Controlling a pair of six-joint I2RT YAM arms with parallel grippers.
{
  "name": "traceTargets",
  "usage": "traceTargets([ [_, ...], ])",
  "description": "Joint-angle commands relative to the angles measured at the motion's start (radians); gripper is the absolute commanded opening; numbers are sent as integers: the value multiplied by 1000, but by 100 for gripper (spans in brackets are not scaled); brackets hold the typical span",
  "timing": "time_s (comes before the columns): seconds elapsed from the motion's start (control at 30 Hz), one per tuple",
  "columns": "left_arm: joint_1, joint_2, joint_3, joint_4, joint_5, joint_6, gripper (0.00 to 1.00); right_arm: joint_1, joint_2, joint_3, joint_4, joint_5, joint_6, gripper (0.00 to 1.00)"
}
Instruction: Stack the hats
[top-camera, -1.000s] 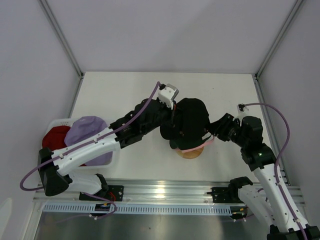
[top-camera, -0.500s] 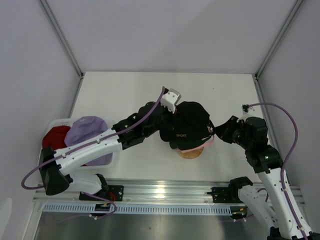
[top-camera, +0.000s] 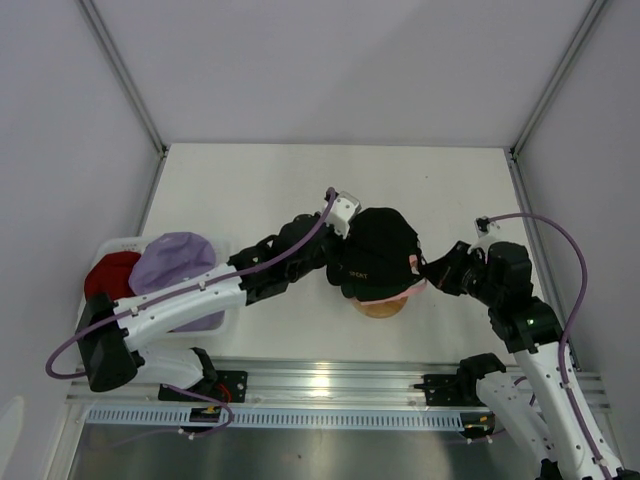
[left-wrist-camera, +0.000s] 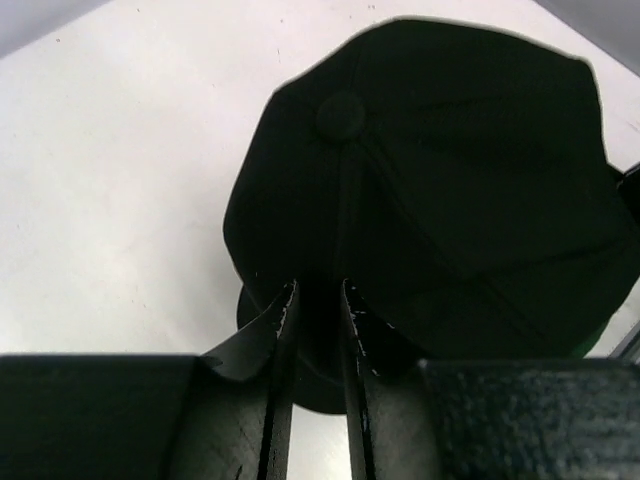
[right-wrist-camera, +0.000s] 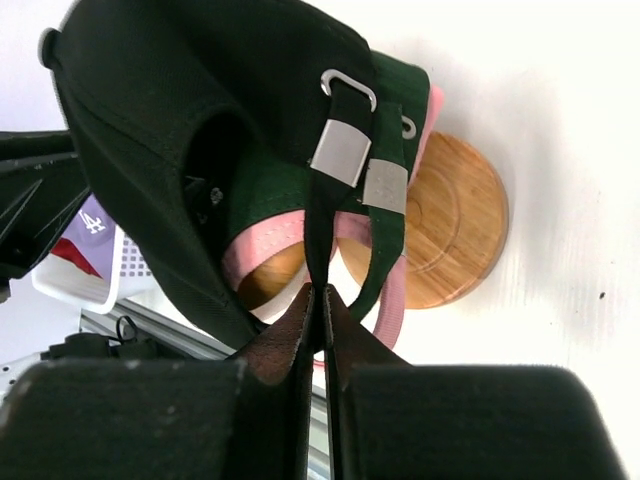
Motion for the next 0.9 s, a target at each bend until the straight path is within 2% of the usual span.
traceTargets([
  [0.0, 11, -33, -55, -44, 51, -12, 25, 10, -2, -28, -64, -2, -37, 4],
  [0.23, 11, -87, -137, -31, 119, -64, 26, 15, -19, -57, -111, 30, -77, 4],
  [0.27, 11, -93, -160, -31, 107, -80, 34, 16, -24, -55, -108, 32, -82, 5],
  [0.3, 11, -115, -170, -31, 85, -129, 47, 15, -25, -52, -104, 32, -83, 7],
  [0.33, 14, -130, -183, -40, -3, -172, 63, 15, -25, -48, -96, 34, -82, 7],
  [0.37, 23, -148, -224, -56, -45, -221, 90, 15, -28, -44, -90, 34, -79, 7],
  [0.4, 85, -188, -237, -74, -56, -345, 98, 15, -27, -46, -82, 34, -80, 7],
  [0.43, 129, -213, -254, -91, -21, -414, 99, 16, -28, -54, -62, 37, -80, 8],
  [0.5, 199, -274, -385, -36, 16, -558, 100, 18, -24, -75, -39, 44, -82, 7],
  [0.6, 311, -388, -563, 128, 62, -687, 99, 18, 7, -127, -1, 34, -73, 2],
  [0.63, 325, -409, -581, 213, 68, -711, 99, 19, 17, -142, 17, 29, -68, 1],
  [0.73, 365, -393, -602, 304, 76, -768, 100, 33, 42, -164, 24, 63, -38, 0],
  [0.87, 430, -255, -544, 344, 169, -835, 99, 68, 24, -231, 73, 147, 2, 0],
])
